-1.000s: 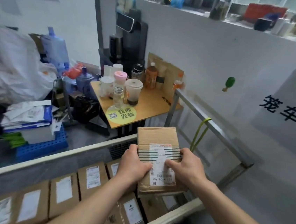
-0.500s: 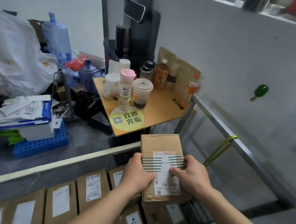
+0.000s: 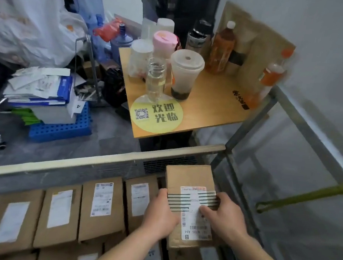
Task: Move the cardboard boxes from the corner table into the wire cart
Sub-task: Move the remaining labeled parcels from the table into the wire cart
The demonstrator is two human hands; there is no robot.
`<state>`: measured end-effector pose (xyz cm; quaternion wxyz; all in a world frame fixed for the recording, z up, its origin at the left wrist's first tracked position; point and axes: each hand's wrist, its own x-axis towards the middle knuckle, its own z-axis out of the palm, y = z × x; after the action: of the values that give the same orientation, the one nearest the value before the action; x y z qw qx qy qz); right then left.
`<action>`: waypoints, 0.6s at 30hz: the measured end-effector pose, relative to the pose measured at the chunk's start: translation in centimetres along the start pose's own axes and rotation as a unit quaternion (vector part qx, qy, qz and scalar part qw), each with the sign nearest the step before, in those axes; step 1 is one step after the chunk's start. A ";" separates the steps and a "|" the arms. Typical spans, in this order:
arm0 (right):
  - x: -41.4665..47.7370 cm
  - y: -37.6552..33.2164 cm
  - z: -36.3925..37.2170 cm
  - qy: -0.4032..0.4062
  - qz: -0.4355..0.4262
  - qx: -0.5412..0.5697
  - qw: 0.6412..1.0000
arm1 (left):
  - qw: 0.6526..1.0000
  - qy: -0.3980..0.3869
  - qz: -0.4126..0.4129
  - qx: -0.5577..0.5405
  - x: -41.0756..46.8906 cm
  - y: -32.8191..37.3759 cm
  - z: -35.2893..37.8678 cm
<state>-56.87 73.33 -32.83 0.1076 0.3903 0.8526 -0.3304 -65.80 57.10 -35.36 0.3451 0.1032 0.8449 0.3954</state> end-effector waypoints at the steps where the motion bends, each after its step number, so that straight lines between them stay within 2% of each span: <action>1: 1.4 0.8 1.0 -0.003 -0.001 -0.004 1.000 | 1.000 0.002 -0.010 0.006 1.1 -0.8 0.8; 9: 11.4 6.0 8.7 -0.048 -0.009 0.022 0.999 | 0.997 0.005 -0.062 0.041 9.9 -6.8 5.8; 18: 19.0 9.2 14.8 -0.074 -0.046 0.038 0.995 | 0.994 -0.008 -0.085 0.061 16.7 -10.9 8.5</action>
<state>-64.00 79.43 -56.89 0.1404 0.3292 0.8460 -0.3953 -71.40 62.38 -55.58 0.3777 0.0551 0.8704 0.3111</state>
